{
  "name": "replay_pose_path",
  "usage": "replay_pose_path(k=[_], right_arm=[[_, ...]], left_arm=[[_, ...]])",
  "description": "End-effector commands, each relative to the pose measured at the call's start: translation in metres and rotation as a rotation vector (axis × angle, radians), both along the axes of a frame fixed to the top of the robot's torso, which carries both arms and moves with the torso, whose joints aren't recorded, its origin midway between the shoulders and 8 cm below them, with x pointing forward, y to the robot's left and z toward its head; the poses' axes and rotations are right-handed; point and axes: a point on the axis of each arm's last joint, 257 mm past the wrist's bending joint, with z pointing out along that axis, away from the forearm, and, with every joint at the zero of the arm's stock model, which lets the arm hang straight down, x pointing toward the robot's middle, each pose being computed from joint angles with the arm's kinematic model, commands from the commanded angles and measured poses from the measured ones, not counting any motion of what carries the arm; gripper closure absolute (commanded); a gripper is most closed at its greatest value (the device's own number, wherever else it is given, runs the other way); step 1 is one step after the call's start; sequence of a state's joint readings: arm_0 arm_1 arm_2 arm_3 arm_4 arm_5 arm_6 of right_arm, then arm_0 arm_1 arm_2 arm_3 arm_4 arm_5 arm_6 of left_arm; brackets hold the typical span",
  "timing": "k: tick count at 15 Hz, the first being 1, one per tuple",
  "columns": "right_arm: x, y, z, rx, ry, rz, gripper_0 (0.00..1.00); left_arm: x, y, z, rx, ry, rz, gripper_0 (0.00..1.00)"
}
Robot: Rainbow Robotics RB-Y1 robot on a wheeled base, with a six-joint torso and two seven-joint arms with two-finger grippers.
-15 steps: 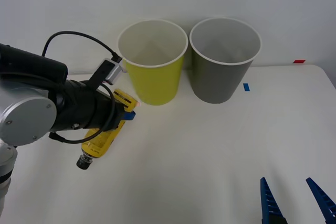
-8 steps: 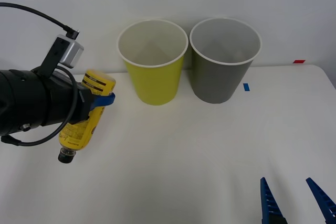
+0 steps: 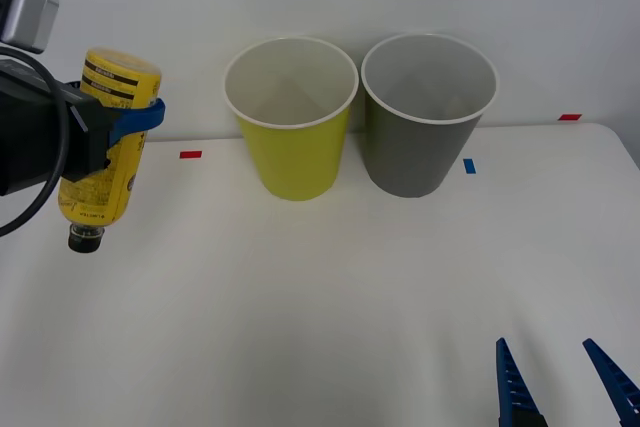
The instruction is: Put cans in the gray bin and PET bottles in the light green bin.
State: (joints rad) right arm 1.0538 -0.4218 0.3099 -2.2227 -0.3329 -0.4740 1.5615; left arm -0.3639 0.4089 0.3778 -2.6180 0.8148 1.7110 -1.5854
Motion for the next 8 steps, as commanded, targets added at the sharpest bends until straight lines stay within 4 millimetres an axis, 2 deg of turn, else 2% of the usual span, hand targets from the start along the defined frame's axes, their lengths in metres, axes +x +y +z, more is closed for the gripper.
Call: replay_pose_path(k=[1,4,8], right_arm=[[0.0,0.0,0.0,0.0,0.0,0.0,0.0],[0.0,0.0,0.0,0.0,0.0,0.0,0.0],[0.0,0.0,0.0,0.0,0.0,0.0,0.0]], left_arm=[[0.011,0.005,0.038,-0.004,-0.104,0.043,1.0],[0.02,-0.003,0.068,0.006,-0.184,0.064,1.0],[0.052,-0.028,0.104,-0.046,-0.278,0.049,1.0]])
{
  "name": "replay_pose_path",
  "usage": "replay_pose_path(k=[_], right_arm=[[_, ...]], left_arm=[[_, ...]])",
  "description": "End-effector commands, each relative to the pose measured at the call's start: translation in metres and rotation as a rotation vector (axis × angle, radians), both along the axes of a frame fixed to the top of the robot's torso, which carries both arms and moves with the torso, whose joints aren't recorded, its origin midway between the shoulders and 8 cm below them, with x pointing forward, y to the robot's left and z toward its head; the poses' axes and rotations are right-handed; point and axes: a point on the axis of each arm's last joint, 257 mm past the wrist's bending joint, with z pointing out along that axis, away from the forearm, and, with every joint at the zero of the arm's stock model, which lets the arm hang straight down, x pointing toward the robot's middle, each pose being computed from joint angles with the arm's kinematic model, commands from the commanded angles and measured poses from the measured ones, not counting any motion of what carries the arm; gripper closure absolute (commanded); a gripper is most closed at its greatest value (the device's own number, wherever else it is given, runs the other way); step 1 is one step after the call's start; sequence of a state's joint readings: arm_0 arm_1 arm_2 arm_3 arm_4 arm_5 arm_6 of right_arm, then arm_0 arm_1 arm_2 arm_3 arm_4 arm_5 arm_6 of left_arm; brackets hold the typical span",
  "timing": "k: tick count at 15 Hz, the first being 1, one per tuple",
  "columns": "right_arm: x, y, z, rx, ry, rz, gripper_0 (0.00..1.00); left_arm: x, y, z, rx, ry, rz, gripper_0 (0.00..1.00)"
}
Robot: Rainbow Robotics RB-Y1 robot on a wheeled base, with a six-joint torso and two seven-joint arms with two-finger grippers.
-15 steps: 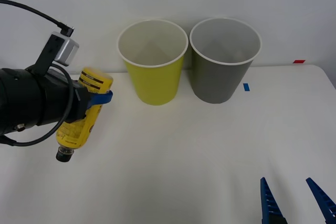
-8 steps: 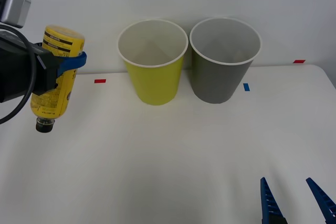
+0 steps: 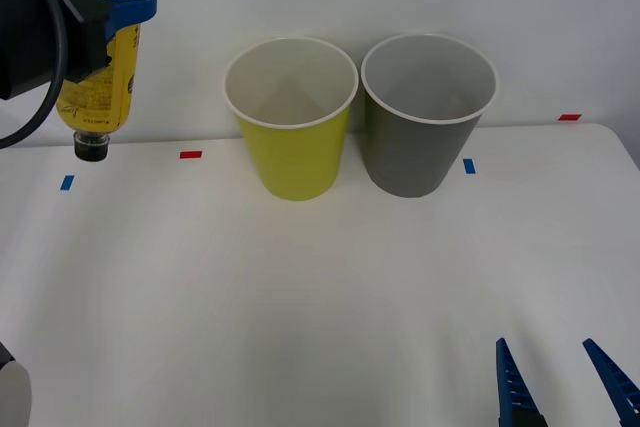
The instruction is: Put cans in the gray bin and PET bottles in the light green bin.
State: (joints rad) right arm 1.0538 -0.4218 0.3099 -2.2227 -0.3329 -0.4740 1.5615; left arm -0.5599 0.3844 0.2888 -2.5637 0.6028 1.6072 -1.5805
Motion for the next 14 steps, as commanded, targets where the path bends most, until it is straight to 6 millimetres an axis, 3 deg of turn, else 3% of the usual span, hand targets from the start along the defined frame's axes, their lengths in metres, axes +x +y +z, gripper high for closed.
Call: replay_pose_path(k=[1,4,7,14], right_arm=[[0.0,0.0,0.0,0.0,0.0,0.0,0.0],[0.0,0.0,0.0,0.0,0.0,0.0,0.0],[0.0,0.0,0.0,0.0,0.0,0.0,0.0],[0.0,0.0,0.0,0.0,0.0,0.0,0.0]], left_arm=[[0.029,-0.018,0.023,-0.014,-0.053,0.003,1.0],[0.064,-0.039,0.033,-0.038,-0.089,-0.022,1.0],[0.086,-0.059,0.042,-0.066,-0.147,-0.056,1.0],[0.11,-0.101,0.04,-0.127,-0.223,-0.131,1.0]])
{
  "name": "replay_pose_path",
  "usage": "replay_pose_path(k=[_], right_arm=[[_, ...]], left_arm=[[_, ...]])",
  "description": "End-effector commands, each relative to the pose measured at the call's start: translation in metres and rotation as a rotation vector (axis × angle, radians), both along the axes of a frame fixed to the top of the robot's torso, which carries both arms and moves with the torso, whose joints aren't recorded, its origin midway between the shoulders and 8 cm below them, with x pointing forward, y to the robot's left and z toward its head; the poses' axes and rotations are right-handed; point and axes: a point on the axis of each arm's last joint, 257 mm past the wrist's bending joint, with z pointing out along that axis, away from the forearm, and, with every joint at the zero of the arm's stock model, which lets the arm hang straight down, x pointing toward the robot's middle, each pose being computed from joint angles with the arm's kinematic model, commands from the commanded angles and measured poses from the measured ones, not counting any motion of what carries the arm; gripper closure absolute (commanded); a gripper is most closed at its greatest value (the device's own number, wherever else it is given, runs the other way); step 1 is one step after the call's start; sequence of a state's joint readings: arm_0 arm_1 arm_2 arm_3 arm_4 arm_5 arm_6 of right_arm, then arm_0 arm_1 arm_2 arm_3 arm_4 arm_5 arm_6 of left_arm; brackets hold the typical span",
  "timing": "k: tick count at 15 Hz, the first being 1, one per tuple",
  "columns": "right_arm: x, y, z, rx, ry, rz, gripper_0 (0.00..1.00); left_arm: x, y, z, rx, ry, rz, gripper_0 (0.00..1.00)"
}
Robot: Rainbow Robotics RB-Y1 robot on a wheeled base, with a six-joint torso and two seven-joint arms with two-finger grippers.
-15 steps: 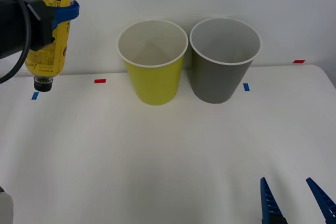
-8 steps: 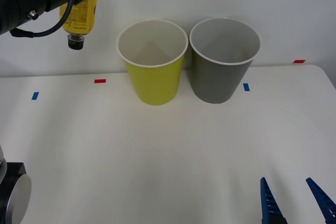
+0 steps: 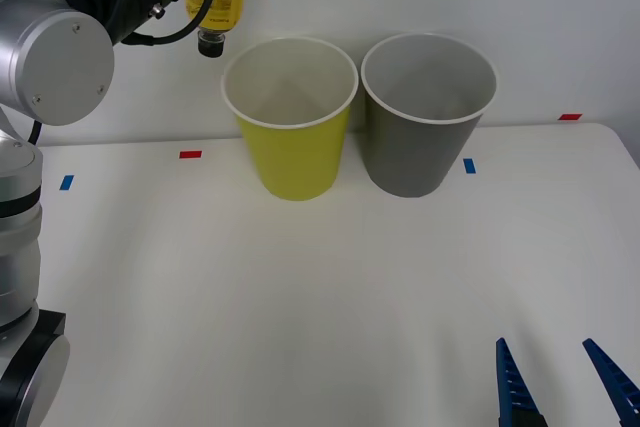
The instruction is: Put cans in the gray bin and PET bottles in the light green bin.
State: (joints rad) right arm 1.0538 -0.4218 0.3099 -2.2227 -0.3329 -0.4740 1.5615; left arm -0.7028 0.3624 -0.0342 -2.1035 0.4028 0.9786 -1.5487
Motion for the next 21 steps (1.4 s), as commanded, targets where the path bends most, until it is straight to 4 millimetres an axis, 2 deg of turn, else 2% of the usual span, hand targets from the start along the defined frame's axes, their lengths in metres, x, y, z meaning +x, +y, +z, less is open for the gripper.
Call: replay_pose_path(k=[1,6,9,11,21], right_arm=[[0.0,0.0,0.0,0.0,0.0,0.0,0.0],[0.0,0.0,0.0,0.0,0.0,0.0,0.0],[0.0,0.0,0.0,0.0,0.0,0.0,0.0],[0.0,0.0,0.0,0.0,0.0,0.0,0.0],[0.0,0.0,0.0,0.0,0.0,0.0,0.0]], left_arm=[[0.009,-0.019,-0.006,-0.029,-0.017,-0.038,1.0],[0.017,-0.05,-0.017,-0.095,-0.016,-0.101,1.0],[0.033,-0.061,-0.026,-0.135,-0.059,-0.127,1.0],[0.034,-0.067,-0.026,-0.152,-0.069,-0.144,1.0],[0.049,-0.062,-0.035,-0.176,-0.061,-0.131,1.0]])
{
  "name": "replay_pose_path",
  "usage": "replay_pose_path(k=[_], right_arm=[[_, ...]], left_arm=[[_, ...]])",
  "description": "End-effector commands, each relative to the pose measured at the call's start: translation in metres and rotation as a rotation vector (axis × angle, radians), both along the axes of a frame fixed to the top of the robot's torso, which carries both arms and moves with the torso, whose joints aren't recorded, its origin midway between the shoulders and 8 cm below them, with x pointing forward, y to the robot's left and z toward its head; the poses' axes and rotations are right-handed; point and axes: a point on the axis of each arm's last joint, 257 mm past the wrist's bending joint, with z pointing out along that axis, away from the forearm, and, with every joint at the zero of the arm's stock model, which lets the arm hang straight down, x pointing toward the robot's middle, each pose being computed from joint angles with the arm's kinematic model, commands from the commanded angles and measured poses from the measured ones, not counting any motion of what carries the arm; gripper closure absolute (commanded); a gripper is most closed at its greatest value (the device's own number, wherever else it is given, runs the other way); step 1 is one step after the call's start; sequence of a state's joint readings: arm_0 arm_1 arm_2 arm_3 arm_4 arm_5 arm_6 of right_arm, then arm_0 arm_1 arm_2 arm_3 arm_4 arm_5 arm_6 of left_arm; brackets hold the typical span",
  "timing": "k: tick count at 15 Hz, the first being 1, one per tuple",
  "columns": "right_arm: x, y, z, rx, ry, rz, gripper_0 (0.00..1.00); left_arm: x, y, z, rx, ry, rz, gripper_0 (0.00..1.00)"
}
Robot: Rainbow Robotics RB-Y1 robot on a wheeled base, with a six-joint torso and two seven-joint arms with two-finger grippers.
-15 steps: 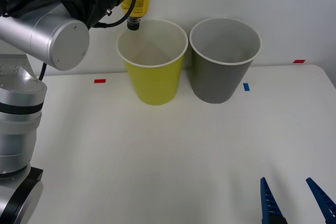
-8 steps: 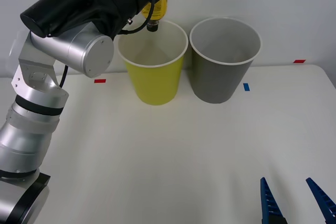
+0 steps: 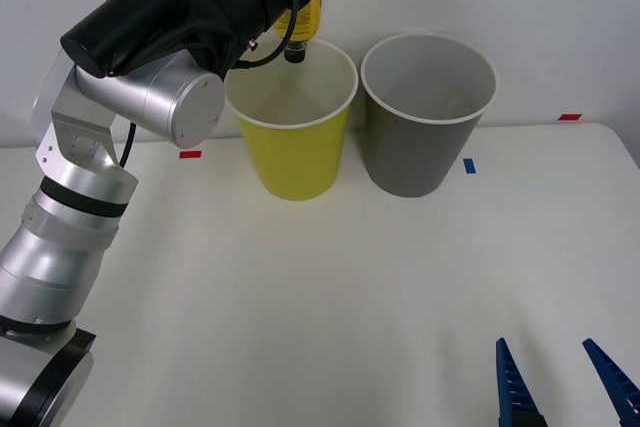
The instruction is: Put cans in the gray bin and PET bottles in the light green bin.
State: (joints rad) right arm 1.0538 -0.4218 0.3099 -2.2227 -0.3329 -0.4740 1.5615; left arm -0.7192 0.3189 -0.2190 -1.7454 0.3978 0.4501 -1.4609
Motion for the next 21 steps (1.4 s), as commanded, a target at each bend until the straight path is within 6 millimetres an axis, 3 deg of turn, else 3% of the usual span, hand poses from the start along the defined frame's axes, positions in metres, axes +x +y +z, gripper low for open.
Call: replay_pose_path(k=[1,3,4,16,18,21], right_arm=[[0.0,0.0,0.0,0.0,0.0,0.0,0.0],[0.0,0.0,0.0,0.0,0.0,0.0,0.0],[0.0,0.0,0.0,0.0,0.0,0.0,0.0],[0.0,0.0,0.0,0.0,0.0,0.0,0.0],[0.0,0.0,0.0,0.0,0.0,0.0,0.0],[0.0,0.0,0.0,0.0,0.0,0.0,0.0]], left_arm=[[0.002,0.004,0.0,0.007,-0.002,0.009,0.78],[0.003,0.007,0.0,0.013,-0.005,0.015,0.04],[0.003,0.007,0.0,0.016,-0.006,0.017,0.0],[0.006,0.016,-0.004,0.026,0.012,0.028,0.0],[0.001,0.014,-0.006,0.05,0.036,0.028,0.0],[-0.021,0.033,0.001,0.132,0.117,0.074,0.0]])
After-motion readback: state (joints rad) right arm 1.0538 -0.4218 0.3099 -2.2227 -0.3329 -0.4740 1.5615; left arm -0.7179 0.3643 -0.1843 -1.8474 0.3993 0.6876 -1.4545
